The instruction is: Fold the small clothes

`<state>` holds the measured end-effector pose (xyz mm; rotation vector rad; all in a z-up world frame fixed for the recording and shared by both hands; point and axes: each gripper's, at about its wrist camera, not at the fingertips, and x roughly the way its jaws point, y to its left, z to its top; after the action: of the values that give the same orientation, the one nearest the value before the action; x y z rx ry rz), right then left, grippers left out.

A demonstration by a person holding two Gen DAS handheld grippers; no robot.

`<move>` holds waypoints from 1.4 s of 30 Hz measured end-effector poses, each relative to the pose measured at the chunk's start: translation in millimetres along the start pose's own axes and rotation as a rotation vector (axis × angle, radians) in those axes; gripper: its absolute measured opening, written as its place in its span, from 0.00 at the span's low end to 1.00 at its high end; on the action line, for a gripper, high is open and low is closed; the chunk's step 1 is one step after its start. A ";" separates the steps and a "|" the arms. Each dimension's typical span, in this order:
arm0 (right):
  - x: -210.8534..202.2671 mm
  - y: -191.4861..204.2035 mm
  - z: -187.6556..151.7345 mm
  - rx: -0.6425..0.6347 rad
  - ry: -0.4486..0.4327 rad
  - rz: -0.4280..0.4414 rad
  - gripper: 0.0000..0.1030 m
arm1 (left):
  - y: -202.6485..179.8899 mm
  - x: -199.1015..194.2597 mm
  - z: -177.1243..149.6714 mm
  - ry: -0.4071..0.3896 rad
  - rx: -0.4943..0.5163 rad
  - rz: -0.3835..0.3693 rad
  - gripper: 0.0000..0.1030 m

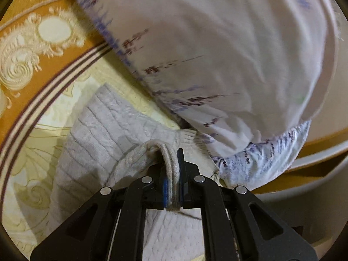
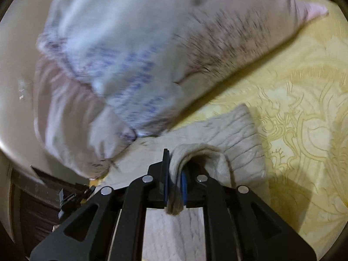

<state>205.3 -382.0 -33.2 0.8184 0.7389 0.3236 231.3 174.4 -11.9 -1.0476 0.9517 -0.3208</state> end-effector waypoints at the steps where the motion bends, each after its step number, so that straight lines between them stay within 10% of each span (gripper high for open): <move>1: 4.3 -0.4 2.9 0.008 0.007 -0.003 0.22 | 0.6 2.9 0.8 0.005 -0.008 0.005 0.07; 4: 6.4 5.1 8.1 -0.009 -0.008 -0.016 0.42 | -0.2 9.0 5.1 0.020 -0.019 0.003 0.20; 7: -4.5 11.3 12.3 -0.034 -0.047 -0.019 0.47 | -9.1 -0.1 7.9 -0.012 0.010 -0.007 0.61; 10: -23.5 13.7 10.7 -0.080 -0.080 -0.046 0.48 | -21.8 -15.4 6.7 -0.044 0.085 0.034 0.69; 21: -58.0 -4.7 -40.2 -0.229 0.018 -0.197 0.40 | -22.9 -49.7 -50.1 0.010 0.367 0.315 0.60; 30: -61.8 -5.5 -60.9 -0.267 0.038 -0.218 0.23 | -5.6 -54.2 -72.4 0.022 0.363 0.345 0.46; 37: -56.7 4.0 -64.9 -0.316 0.061 -0.268 0.29 | -4.3 -50.1 -74.2 0.027 0.373 0.366 0.35; 39: -52.7 7.4 -66.0 -0.341 0.072 -0.283 0.09 | -6.0 -47.7 -74.7 0.030 0.387 0.381 0.29; 42: -62.7 12.6 -64.5 -0.319 0.038 -0.247 0.09 | -3.7 -49.6 -71.7 0.044 0.372 0.365 0.10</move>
<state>115.6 -371.8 -23.7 0.4159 0.7904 0.2272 146.6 161.9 5.0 -0.5168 1.0535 -0.2060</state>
